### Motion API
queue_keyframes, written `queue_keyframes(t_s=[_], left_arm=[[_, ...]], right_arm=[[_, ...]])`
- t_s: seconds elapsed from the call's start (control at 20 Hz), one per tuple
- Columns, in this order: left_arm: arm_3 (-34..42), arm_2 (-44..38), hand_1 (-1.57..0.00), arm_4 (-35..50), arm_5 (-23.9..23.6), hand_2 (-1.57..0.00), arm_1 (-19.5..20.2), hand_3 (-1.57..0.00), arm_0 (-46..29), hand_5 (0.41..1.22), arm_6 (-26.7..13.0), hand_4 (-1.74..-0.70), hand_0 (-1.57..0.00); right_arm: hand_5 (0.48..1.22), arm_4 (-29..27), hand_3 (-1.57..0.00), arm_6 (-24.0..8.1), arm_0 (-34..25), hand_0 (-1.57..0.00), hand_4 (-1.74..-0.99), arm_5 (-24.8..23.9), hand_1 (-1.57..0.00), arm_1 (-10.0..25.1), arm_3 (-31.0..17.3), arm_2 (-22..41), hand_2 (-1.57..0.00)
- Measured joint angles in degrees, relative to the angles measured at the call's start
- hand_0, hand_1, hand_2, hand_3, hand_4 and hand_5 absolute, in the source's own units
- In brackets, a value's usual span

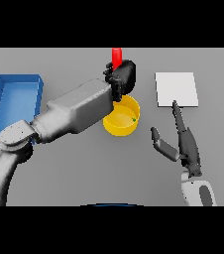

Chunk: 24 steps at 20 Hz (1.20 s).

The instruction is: Pick up the red beaker and tilt it to pour out 1 green nut into yellow bowl. Pick up the yellow bowl and place it on the metallic measuring scale.

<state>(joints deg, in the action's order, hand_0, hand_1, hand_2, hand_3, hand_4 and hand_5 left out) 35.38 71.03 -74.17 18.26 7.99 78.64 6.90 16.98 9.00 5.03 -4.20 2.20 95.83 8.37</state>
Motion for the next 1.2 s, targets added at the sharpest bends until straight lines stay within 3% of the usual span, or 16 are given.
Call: queue_keyframes(t_s=[0.1,0.25,0.35,0.5,0.65,0.9,1.2], left_arm=[[-1.0,-1.6,-1.57,1.6,-3.2,-1.57,1.2,-1.57,1.5,1.221,0.7,-1.73,-1.57],[-4.7,-4.3,-1.57,3.8,-3.7,-1.57,2.6,-1.57,6.9,1.221,1.3,-1.73,-1.57],[-7.6,-7.8,-1.57,6.9,-4.6,-1.57,4.0,-1.02,9.5,1.221,0.9,-1.73,-1.57],[-11.6,-13.1,-1.57,12.3,-6.1,-1.57,6.6,-1.29,12.1,1.221,2.1,-1.73,-1.57],[-17.5,-21.5,-1.57,20.3,-5.5,-1.57,8.8,-1.43,14.0,1.221,-3.0,-1.73,-1.57],[-23.3,-33.3,-1.57,33.7,-9.6,-1.57,16.9,-1.45,12.6,1.221,-8.4,-1.74,-1.57],[-23.0,-42.8,-1.57,48.9,-19.1,-1.57,25.2,-1.43,1.9,1.221,-14.8,-1.74,-1.57]], right_arm=[[0.685,0.2,0.00,-0.2,0.4,0.00,-1.035,-0.1,0.00,-0.1,0.9,0.3,0.00],[0.682,0.9,0.00,0.4,0.6,0.00,-1.023,-0.2,0.00,0.2,0.4,0.5,0.00],[0.680,1.5,0.00,0.3,0.5,0.00,-1.028,-0.6,0.00,0.5,0.9,0.5,0.00],[0.683,0.1,0.00,-0.6,0.6,0.00,-1.001,0.1,0.00,0.0,0.9,0.3,0.00],[0.672,0.9,0.00,-0.1,-0.3,0.00,-0.990,-0.6,0.00,-0.4,0.2,0.6,0.00],[0.666,-0.8,0.00,0.9,-0.5,0.00,-1.002,0.2,0.00,-0.8,-0.3,0.4,0.00],[0.653,-0.5,0.00,-0.8,-1.5,0.00,-1.050,-0.2,0.00,-1.0,-0.6,0.5,0.00]])
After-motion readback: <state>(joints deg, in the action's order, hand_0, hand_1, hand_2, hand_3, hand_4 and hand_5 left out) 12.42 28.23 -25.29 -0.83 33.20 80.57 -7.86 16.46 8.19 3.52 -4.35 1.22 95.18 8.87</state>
